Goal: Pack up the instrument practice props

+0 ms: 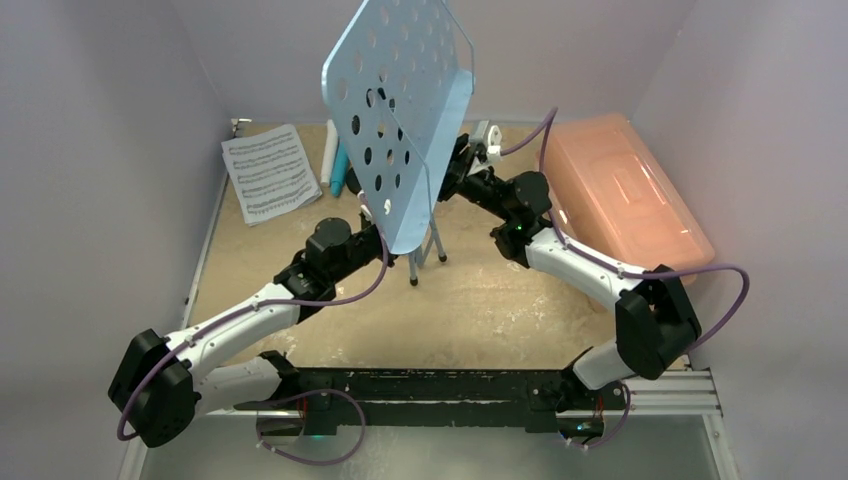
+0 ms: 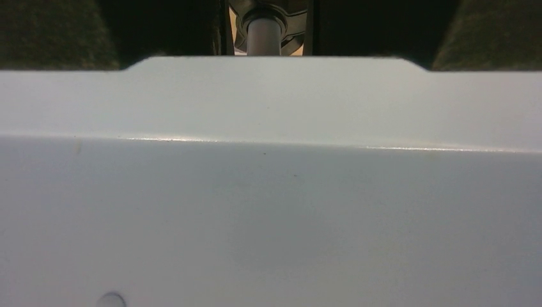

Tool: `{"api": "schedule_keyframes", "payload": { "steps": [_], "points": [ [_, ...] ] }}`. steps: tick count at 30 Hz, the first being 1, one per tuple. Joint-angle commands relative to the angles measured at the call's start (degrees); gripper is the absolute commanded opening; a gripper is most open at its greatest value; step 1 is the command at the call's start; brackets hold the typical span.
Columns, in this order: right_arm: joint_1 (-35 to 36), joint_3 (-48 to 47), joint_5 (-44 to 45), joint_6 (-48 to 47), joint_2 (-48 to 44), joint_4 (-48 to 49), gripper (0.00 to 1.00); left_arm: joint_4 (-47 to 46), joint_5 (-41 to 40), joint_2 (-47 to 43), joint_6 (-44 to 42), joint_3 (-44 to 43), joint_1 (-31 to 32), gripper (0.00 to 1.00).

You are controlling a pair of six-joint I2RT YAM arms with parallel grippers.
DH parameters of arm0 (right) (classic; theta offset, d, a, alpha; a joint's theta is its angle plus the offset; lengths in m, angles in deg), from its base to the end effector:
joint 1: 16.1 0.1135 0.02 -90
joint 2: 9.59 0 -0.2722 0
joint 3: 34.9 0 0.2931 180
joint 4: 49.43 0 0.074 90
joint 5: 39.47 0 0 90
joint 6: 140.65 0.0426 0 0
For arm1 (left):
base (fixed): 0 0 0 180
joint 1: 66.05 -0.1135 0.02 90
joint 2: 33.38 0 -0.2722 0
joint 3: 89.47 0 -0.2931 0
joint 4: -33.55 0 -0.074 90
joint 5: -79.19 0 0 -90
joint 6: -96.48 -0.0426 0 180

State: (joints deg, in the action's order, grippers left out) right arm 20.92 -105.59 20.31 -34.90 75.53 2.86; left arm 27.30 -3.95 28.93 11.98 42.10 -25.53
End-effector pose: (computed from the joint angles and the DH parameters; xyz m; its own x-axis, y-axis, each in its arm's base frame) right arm 0.2811 0.2388 0.3797 0.2443 0.4780 -0.8437 -0.9391 0.3334 -0.0830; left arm 0.2197 -0.1944 0.2688 -0.1709 0.0209 -0.9851 0.7220 0.6830 -0.1108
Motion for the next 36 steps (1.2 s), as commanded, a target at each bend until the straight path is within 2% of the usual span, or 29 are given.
{"api": "schedule_keyframes", "payload": {
  "steps": [1,6,9,10,15,20,27,31,36],
  "points": [
    [0.91,-1.46,-2.2,2.06,-0.68,7.2,0.38,-8.47,5.73,-0.62,-2.79,-5.0,0.77,0.0],
    [0.87,0.47,-2.59,3.05,-0.76,9.05,0.2,-7.7,4.53,-0.72,-2.6,-5.19,0.77,0.01],
    [0.87,2.35,-1.62,2.82,-1.82,9.78,0.03,-5.46,1.88,-1.99,-2.25,-5.19,0.79,0.04],
    [0.87,2.96,-1.27,2.62,-2.14,9.8,0.0,-4.88,0.49,-2.54,-1.98,-5.03,0.78,0.08],
    [0.9,5.02,-0.36,2.53,-3.72,10.48,0.0,-3.31,-3.77,-6.19,0.24,-3.19,0.72,0.27],
    [0.87,6.67,0.89,3.1,-4.93,11.68,0.0,0.28,-6.2,-9.57,1.43,-2.71,0.72,0.42],
    [0.87,8.83,1.98,4.46,-5.39,13.16,0.0,1.28,-7.13,-12.09,4.02,-0.57,0.74,0.73],
    [0.89,9.13,2.09,4.95,-5.38,13.3,0.0,0.65,-5.22,-12.42,5.49,0.73,0.75,0.82],
    [0.92,9.29,1.93,6.44,-4.98,14.31,0.0,-2.5,-5.88,-11.4,6.58,2.78,0.79,0.84]
  ]
}}
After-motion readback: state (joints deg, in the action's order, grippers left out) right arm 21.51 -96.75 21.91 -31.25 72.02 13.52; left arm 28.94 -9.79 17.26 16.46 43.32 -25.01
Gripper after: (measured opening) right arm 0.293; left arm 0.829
